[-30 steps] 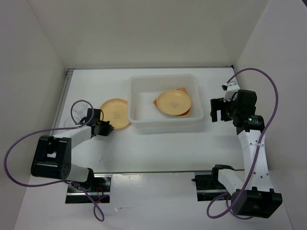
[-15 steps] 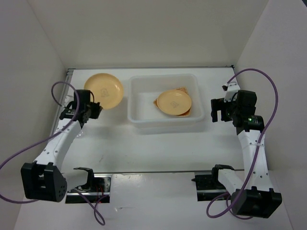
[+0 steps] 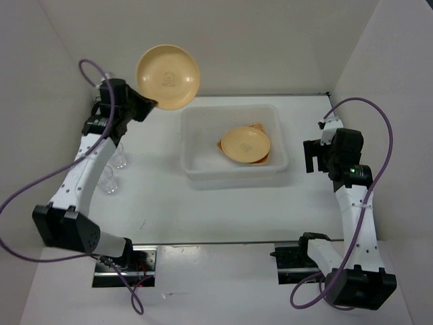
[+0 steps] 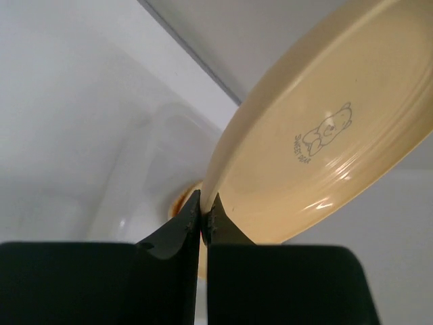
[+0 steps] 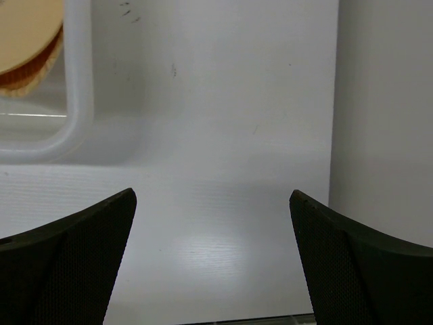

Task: Place the mixed dishes into the plastic bin

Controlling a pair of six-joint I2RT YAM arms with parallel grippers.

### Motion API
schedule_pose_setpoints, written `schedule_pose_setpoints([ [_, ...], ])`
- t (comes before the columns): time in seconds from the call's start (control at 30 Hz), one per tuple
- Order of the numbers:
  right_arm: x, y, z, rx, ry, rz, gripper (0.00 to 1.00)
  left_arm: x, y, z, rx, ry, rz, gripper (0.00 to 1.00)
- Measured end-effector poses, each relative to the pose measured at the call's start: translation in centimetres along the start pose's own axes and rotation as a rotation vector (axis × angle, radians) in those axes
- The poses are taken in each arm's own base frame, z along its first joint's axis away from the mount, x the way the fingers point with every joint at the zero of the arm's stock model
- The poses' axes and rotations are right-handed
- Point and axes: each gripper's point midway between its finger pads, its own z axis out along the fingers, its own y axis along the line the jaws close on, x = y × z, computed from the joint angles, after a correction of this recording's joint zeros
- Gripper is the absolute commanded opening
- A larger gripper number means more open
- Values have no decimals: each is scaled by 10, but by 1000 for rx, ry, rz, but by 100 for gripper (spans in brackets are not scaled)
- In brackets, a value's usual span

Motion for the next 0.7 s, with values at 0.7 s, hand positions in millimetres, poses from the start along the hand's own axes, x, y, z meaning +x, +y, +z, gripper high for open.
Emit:
schedule_pose_setpoints([
  [0.7,0,-3,11,44,-37,-16,98,312,-24,94,112,852,444,2],
])
